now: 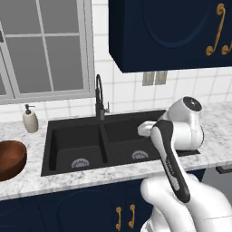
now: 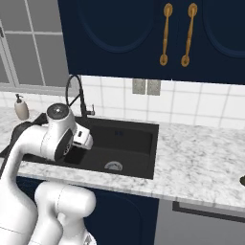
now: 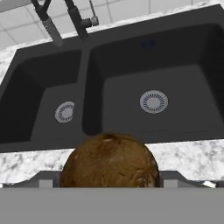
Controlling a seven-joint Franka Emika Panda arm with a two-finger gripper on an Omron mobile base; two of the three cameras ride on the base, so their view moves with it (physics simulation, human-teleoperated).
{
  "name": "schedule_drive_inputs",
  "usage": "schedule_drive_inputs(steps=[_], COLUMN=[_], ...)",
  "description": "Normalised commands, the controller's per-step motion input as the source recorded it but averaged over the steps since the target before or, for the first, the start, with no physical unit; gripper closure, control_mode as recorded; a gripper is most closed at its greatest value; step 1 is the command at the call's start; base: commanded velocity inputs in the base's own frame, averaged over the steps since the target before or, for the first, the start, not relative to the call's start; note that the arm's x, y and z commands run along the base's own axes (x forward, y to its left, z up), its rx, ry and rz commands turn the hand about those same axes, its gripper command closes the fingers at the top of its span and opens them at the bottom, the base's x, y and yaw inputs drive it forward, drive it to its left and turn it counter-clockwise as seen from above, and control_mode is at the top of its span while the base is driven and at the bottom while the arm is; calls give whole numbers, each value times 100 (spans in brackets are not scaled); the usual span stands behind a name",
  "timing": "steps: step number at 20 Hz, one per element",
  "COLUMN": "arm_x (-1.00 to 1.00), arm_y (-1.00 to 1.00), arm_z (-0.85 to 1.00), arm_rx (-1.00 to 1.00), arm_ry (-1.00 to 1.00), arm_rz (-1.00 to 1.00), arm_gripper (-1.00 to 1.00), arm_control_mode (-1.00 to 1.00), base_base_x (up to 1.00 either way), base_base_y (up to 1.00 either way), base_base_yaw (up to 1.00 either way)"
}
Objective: Pick the mushroom from the sink and place it in the bowl. Then pick the bowl and place it in the microwave. Then close the microwave door and press the start button.
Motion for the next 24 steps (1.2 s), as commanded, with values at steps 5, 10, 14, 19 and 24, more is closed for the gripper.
schedule_drive_inputs(steps=[5,10,14,19,24], arm_x=[-71,-29,0,25,46], arm_y=[74,91,100,100,100], arm_z=[34,29,1,0,11], arm_rx=[0,0,0,0,1], arm_ry=[0,1,0,0,0], arm_rz=[0,0,0,4,6], arm_gripper=[100,100,100,100,100], arm_control_mode=[-100,-100,-100,-100,-100], base_base_x=[0,0,0,0,0], base_base_y=[0,0,0,0,0], base_base_yaw=[0,0,0,0,0])
